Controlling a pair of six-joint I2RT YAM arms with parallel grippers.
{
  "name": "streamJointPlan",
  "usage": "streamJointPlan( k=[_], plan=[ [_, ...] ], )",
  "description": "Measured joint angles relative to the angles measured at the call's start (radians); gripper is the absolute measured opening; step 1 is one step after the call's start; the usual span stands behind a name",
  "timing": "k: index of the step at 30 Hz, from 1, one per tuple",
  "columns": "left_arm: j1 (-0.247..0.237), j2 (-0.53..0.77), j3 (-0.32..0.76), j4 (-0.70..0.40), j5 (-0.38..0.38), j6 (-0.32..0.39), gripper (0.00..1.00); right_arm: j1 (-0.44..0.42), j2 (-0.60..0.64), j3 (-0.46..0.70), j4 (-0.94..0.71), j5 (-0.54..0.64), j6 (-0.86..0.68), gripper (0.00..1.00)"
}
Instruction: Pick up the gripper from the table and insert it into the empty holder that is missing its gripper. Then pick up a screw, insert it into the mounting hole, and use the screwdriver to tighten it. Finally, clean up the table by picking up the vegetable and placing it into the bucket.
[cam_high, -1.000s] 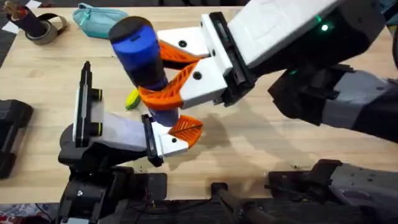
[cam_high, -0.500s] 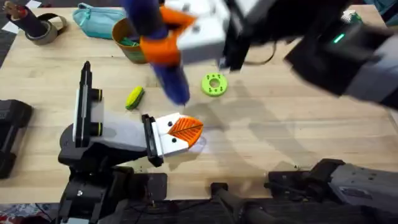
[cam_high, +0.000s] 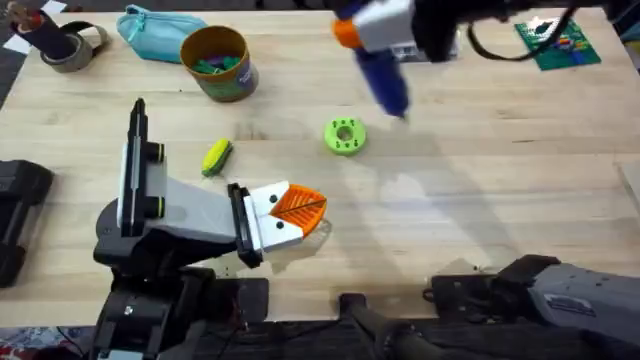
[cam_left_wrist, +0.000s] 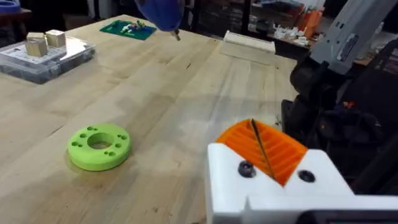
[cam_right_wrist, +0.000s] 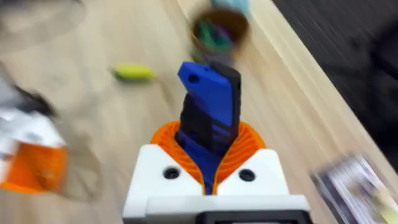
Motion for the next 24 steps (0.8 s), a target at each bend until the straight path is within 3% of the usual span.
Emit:
streamJointPlan(
  k=[5,15,24],
  plan=[
    [0.0,0.0,0.0,0.0,0.0,0.0,0.018,0.0,0.0,0.001,-0.202,0.261,-0.128,0.045],
    [0.0,0.0,0.0,0.0,0.0,0.0,0.018,-0.049,0.022,0.004,-0.211,0.394,-0.347,0.042],
    [0.0,0.0,0.0,0.003,-0.016,0.0,0.016,-0.194,0.276,0.011,-0.248,0.501,-0.657,0.039]
  ],
)
